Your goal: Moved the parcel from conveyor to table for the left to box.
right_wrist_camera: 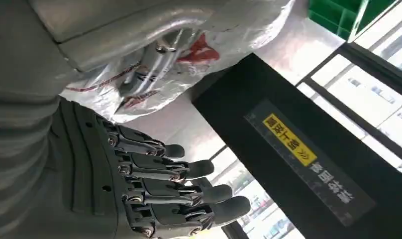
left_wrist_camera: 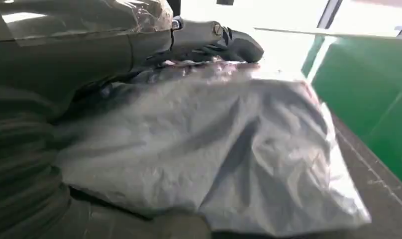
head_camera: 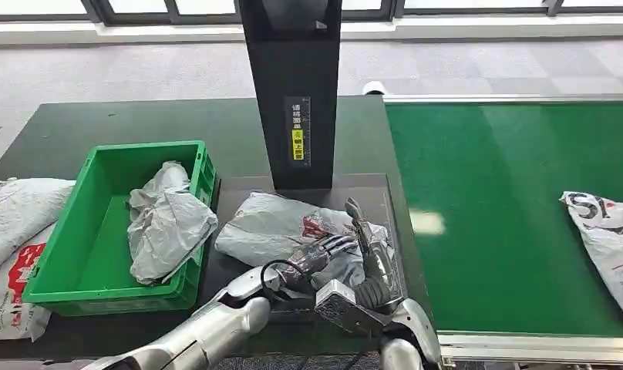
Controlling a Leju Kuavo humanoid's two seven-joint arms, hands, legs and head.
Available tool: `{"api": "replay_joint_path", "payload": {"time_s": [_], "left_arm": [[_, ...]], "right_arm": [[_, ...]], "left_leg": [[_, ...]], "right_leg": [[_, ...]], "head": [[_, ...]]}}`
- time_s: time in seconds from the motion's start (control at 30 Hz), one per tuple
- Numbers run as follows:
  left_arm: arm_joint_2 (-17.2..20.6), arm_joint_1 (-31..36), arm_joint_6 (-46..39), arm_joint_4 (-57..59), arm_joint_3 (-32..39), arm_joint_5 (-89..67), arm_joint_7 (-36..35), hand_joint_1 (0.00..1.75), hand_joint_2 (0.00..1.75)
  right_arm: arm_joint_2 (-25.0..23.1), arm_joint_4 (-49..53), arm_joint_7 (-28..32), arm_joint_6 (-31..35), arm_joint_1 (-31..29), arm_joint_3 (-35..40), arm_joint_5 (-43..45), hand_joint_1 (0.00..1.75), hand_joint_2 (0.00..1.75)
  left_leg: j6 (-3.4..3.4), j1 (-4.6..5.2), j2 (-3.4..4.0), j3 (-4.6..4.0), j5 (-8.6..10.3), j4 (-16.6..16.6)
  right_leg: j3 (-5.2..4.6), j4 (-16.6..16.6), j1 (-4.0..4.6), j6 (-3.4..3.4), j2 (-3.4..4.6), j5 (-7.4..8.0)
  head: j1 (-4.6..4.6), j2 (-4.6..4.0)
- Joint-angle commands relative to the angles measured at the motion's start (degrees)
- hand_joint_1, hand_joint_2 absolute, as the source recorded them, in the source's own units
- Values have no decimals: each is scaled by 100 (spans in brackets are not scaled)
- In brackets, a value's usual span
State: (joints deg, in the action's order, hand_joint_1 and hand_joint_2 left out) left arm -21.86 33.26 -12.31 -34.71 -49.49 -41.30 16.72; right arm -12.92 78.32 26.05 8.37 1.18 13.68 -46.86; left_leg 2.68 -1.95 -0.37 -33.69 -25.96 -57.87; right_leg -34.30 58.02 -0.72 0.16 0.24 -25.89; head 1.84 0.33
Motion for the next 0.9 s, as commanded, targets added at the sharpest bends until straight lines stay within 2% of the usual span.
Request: {"api": "replay_joint_path", "payload": {"time_s": [0.03,0.13,0.17,0.2,0.27,0.4,0.6,0.8,0.87,0.9], "left_arm": [[186,464,-979,822,-634,230,-30,175,175],[186,464,-979,822,-634,230,-30,175,175],[186,291,-1906,743,135,226,20,175,175],[213,236,-1864,724,505,7,144,175,175],[268,74,-1877,492,1081,-379,301,175,175],[216,-61,-1856,314,1584,-775,392,175,175],[275,-184,-2053,214,2075,-1013,564,175,175],[284,-214,-2198,103,2156,-1066,613,175,175],[323,-318,-2754,-205,2184,-1314,674,175,175],[375,-538,-2769,-812,2328,-1782,586,175,175]], "right_arm": [[121,1177,265,325,419,192,89,0,175],[121,1177,265,325,419,192,89,0,175],[423,2432,1395,3163,767,729,1252,0,175],[388,2919,1395,3163,1080,696,1085,0,175],[319,3314,1395,3163,1292,650,908,0,175],[309,3376,1395,3163,1105,596,990,0,175],[431,3241,1395,3163,815,779,1015,0,175],[438,3244,1395,3163,808,825,1004,0,175],[406,3214,1395,3163,814,835,942,0,175],[403,3190,1395,3163,806,850,970,0,175]], "left_leg": [[-17,8,6,1,0,3],[-17,6,11,7,-1,8],[-23,4,15,11,-2,10],[-24,9,14,14,0,14],[-16,11,5,-2,-5,0],[-26,7,16,10,-10,13],[-15,8,26,3,-8,7],[-13,6,21,7,-8,7],[-24,7,28,11,-7,13],[-21,9,30,11,-7,13]], "right_leg": [[-4,2,-5,-2,1,0],[0,-4,-3,-2,6,0],[5,-10,0,-3,8,2],[5,-10,-5,-2,7,2],[-11,8,-8,-2,0,-8],[7,-14,-1,0,13,-3],[-10,-5,-5,3,27,2],[-5,-5,-3,0,19,1],[-1,-12,-2,-1,24,4],[-3,-10,-4,-1,26,3]], "head": [[0,0],[0,0],[0,0],[0,0],[2,0],[0,0],[0,0],[0,0],[0,0],[0,0]]}}
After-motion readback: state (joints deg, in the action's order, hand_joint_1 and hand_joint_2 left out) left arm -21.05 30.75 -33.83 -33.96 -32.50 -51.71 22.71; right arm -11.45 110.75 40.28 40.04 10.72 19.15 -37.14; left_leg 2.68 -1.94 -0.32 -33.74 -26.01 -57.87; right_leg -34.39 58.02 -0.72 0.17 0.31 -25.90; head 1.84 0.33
